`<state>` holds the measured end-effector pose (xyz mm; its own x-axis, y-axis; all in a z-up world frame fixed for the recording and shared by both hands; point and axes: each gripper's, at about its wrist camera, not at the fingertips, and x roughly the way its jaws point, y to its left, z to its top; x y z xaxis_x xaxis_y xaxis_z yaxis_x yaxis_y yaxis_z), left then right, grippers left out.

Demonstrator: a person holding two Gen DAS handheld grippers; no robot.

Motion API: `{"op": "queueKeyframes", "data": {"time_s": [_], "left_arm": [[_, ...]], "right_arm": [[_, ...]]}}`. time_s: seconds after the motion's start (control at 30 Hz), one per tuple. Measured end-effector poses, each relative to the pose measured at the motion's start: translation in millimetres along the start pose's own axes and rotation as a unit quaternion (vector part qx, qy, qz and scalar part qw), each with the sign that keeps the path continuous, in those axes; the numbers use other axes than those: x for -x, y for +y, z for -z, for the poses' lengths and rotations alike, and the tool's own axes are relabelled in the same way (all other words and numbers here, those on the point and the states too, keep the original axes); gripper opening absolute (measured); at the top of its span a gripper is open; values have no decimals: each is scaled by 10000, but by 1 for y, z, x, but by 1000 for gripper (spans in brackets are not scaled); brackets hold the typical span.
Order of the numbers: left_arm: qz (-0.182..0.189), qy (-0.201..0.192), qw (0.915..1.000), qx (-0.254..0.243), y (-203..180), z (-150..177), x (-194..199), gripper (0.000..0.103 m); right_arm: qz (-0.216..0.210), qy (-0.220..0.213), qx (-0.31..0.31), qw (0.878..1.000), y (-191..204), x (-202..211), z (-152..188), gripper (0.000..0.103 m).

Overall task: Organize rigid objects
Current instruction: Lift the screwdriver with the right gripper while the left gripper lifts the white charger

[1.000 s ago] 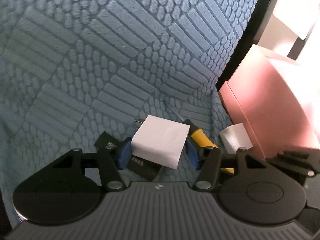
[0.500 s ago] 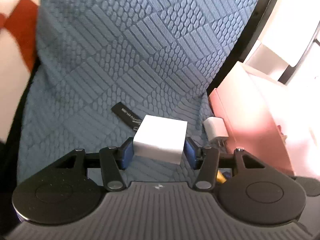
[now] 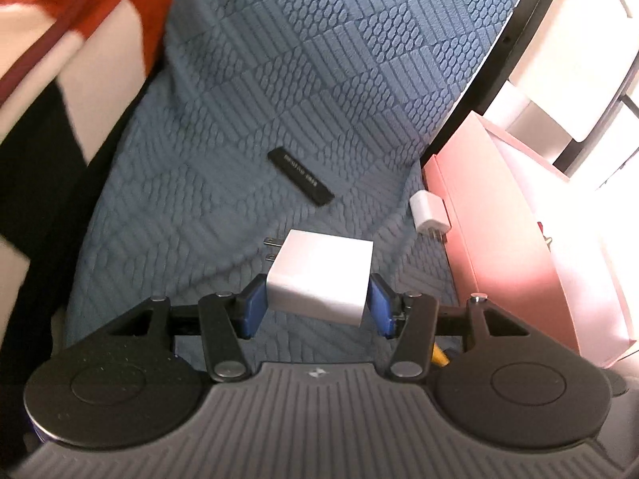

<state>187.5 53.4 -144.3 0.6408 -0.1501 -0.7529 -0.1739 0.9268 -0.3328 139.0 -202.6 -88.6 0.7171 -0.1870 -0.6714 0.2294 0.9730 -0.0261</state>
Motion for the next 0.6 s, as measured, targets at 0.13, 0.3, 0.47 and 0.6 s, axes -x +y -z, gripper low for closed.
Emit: {"op": "queueKeyframes", "data": {"time_s": [0.13,0.3,0.47,0.6], "left_arm": [[-5,70,9998,201,1,13,8,59],[-25,98,9998,149,-4,13,7,59],[-12,117,9996,256,-2,11,2,59],[-35,124,9993,348,1,8,0,59]], "right_arm": [[-108,66,-130,9998,4,6,11,23],[-229,-139,-685,9973,-13,11,5,27],[-401,27,-775,9962,-17,0,1,38],[-331,28,-468,9984,-12,-9,-3,42]]}}
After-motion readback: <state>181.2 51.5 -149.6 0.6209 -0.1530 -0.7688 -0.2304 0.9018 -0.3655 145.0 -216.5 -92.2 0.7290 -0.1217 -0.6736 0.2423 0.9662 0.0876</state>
